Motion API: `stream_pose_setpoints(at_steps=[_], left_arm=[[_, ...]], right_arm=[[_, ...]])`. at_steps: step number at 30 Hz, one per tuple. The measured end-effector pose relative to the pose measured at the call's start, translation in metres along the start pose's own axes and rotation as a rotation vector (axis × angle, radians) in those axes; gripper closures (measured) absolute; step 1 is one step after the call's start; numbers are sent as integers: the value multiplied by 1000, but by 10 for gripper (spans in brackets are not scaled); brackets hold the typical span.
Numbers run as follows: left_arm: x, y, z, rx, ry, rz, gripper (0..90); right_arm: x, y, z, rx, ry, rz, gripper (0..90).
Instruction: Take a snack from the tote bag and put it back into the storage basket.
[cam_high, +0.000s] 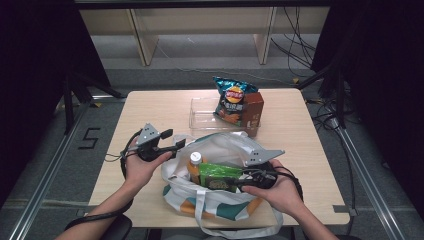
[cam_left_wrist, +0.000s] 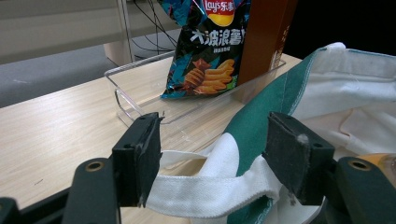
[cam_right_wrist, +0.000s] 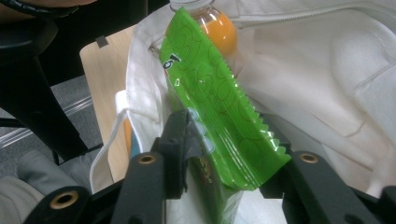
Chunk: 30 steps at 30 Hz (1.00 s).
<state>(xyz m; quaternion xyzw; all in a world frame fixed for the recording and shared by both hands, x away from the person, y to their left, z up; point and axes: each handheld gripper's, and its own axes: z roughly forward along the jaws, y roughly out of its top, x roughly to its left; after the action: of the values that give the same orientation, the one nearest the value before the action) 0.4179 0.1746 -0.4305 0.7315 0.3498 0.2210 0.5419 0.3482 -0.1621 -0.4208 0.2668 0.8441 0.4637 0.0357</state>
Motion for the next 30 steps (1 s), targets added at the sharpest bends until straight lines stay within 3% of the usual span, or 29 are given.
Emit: stream_pose_setpoints(at_steps=[5,8,9,12,16,17,21,23,30], left_arm=[[0,0,0,-2,0,1,356],[0,0,0,-1,0,1,356],[0,0,0,-1,0,0,356],[0,0,0,-8,-5,-1,356],[0,0,0,-1,0,0,356],[0,0,0,-7,-5,-1,356],[0,0,0,-1,0,0,356],[1,0,0,-7,-6,-1,356],[0,0,0,-8,-4,-3,356]], right_arm=[[-1,1,-1,-3,-13,-49,682],[2,0,0,-9,-10,-41,713],[0,1,0,-18,-21,-83,731],[2,2,-3,-34,-15,-72,825],[1,3,-5,-36,-34,-115,871],[3,3,-5,-27,-31,-91,883],[2,6,-8,-41,-36,-142,900],[5,6,-10,-49,-36,-113,900],[1,13,-20,-98,-47,-130,900]])
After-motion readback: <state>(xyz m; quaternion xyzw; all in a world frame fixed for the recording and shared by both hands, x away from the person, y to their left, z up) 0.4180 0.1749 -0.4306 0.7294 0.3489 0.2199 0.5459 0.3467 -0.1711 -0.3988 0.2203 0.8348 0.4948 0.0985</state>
